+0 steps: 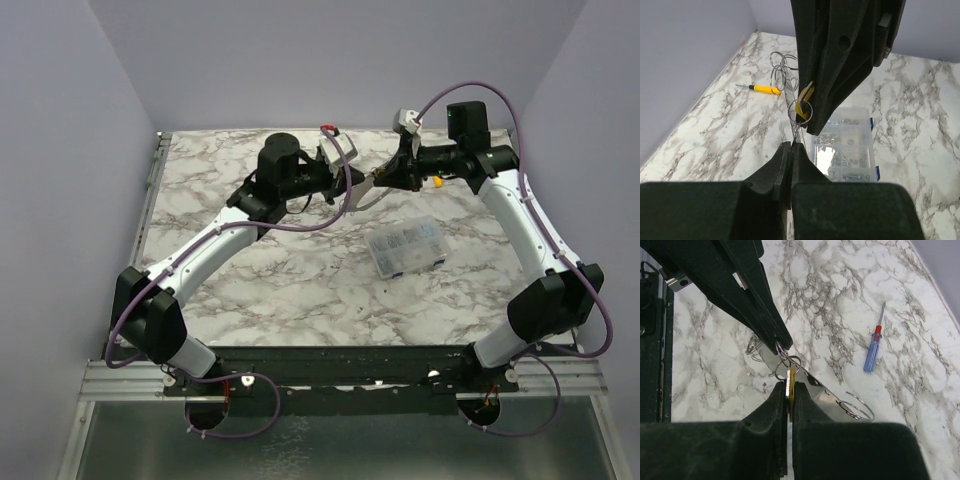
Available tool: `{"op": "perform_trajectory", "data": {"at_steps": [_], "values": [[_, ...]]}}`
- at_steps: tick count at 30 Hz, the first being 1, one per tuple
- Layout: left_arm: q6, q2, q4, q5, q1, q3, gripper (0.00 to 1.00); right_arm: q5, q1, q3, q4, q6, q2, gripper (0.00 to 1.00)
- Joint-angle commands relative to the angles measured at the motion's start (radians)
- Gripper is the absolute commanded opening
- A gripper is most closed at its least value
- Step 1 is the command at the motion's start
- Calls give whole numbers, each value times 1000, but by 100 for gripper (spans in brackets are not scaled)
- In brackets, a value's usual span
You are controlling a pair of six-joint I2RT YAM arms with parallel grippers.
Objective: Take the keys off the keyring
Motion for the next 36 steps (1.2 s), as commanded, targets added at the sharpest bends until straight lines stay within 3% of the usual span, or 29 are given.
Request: {"op": "perform_trajectory", "data": {"at_steps": [1,14,36], "values": [[-111,-62,131,-91,10,-58,0,-40,-15,-8,91,112,-11,1],[-291,-76,275,-212,8,-115,0,-59,-13,-64,177,219,2,1],[-356,-32,348,-407,-35,-110,0,-30,3,-87,179,238,58,1]]}}
